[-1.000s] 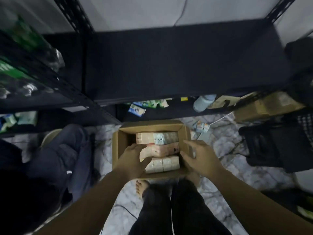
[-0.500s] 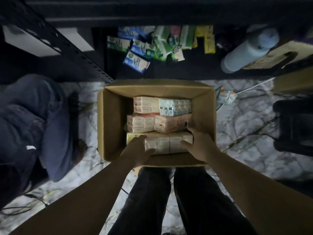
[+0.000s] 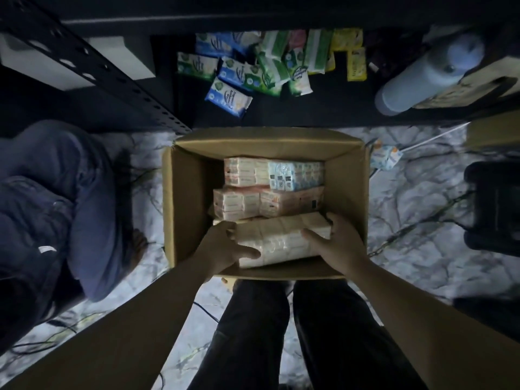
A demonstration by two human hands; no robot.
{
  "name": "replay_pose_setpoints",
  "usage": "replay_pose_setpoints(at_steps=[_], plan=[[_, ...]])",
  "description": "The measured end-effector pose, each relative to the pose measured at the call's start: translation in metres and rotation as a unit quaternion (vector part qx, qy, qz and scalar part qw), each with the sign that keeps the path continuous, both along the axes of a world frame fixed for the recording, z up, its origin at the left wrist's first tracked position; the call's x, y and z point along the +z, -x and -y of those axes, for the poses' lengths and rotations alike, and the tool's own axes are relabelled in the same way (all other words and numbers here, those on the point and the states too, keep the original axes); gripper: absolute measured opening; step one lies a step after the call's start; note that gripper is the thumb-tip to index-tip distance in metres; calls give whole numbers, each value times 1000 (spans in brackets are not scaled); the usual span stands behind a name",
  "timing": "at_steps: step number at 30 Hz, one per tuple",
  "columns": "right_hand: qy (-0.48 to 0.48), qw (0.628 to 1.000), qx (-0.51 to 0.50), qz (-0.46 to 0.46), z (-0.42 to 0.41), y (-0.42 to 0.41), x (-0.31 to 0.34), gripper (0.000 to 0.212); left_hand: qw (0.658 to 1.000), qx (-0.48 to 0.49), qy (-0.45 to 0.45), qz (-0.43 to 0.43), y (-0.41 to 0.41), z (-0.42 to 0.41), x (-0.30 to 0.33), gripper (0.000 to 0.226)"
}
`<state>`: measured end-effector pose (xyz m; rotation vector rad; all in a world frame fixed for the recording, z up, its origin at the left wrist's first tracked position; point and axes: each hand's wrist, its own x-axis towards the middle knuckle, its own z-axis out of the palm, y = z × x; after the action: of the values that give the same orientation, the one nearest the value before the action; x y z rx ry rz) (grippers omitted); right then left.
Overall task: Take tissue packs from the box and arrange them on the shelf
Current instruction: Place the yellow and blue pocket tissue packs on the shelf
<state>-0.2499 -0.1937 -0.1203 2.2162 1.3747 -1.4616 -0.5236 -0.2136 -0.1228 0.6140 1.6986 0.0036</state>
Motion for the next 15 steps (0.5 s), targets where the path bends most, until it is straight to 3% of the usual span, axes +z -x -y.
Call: replay_pose_setpoints(at_steps=[3,7,9,11,15], plan=[[-3,1000,-8,-16,-7,7,13,83,999,7,-42,2,13,0,10,86],[-22,999,24,-34,-23,22,12,89,984,-149,-94,11,26,8,18,106],[-34,997,57,-30,-33,35,17,61,962,-235,-133,-28,25,9,18,111],[-23,996,75,-33,-45,45,22,38,924,-317,-181,-114,23,8,17,93],[-12,996,88,-22,-63,59,17,50,907,-317,-204,-187,29,11,12,72]])
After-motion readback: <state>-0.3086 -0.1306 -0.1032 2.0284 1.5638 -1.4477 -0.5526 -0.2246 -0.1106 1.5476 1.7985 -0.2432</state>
